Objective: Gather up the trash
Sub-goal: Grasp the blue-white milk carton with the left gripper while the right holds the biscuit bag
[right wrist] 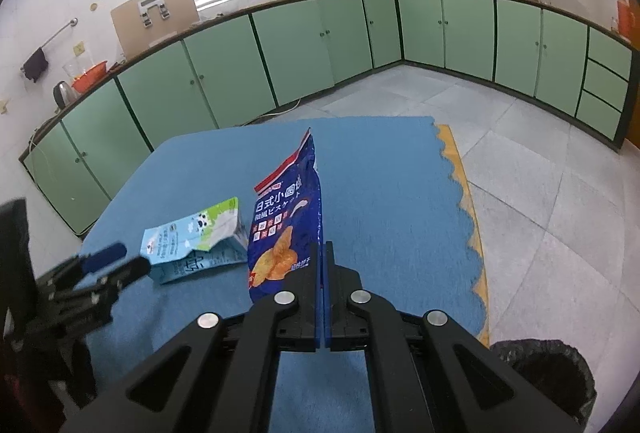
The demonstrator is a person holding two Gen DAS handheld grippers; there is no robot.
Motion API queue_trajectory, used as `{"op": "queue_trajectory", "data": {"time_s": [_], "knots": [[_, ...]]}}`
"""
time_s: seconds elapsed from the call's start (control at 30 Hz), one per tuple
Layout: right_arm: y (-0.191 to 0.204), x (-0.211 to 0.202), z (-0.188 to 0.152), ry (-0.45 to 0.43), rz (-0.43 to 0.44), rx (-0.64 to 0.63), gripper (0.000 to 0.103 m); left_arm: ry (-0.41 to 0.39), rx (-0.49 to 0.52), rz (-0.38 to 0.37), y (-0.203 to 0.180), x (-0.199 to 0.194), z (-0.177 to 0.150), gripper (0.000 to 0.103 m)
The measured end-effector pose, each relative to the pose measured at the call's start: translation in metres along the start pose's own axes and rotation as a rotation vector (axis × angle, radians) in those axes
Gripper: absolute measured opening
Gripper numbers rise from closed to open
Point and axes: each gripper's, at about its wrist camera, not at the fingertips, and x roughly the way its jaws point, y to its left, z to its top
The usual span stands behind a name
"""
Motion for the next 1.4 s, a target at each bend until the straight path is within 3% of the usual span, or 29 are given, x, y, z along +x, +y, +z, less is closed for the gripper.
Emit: {"op": "queue_trajectory", "data": {"time_s": [0.17,0.3,0.37,0.43,0.53,0.6,0.63,0.67,0.83,0.93,1.0,1.07,1.13,1.23,1.4], "knots": [[0.002,0.004,-0.004,0.010,0.005,0.005,0.001,0.082,0.040,-0.099,-0.003,0.028,0.011,0.079],[0.001,0.005,-0.005,0.013,0.007,0.007,0.001,0.124,0.050,-0.121,-0.006,0.042,0.010,0.077],[0.000,0.005,-0.004,0.015,0.008,0.012,0.001,0.126,0.064,-0.106,-0.009,0.043,0.011,0.065],[0.000,0.005,-0.004,0.016,0.010,0.017,0.001,0.122,0.073,-0.090,-0.011,0.041,0.009,0.063],[0.002,0.005,-0.004,0.016,0.011,0.015,0.001,0.120,0.062,-0.094,-0.019,0.035,0.004,0.044],[0.004,0.004,-0.004,0.016,0.011,0.015,0.001,0.117,0.049,-0.097,-0.022,0.031,0.000,0.042],[0.004,0.004,-0.004,0.015,0.011,0.012,0.001,0.118,0.045,-0.104,-0.025,0.030,-0.002,0.027],[0.005,0.003,-0.005,0.015,0.010,0.011,0.001,0.122,0.040,-0.110,-0.027,0.029,-0.004,0.022],[0.003,0.003,-0.005,0.018,0.010,0.015,0.001,0.130,0.049,-0.150,-0.042,0.023,-0.013,0.022],[0.003,0.004,-0.004,0.020,0.010,0.016,0.001,0.133,0.068,-0.141,-0.047,0.024,-0.014,0.024],[0.002,0.004,-0.005,0.022,0.009,0.016,0.001,0.128,0.069,-0.129,-0.046,0.025,-0.012,0.036],[0.001,0.005,-0.006,0.025,0.008,0.017,0.001,0.122,0.068,-0.111,-0.044,0.027,-0.008,0.057],[0.000,0.006,-0.005,0.026,0.008,0.019,0.001,0.114,0.077,-0.095,-0.041,0.028,-0.003,0.064],[-0.002,0.006,-0.006,0.026,0.008,0.021,0.001,0.104,0.080,-0.094,-0.034,0.032,0.005,0.073],[-0.002,0.006,-0.006,0.026,0.010,0.021,0.001,0.127,0.089,-0.137,-0.035,0.047,0.015,0.075]]}}
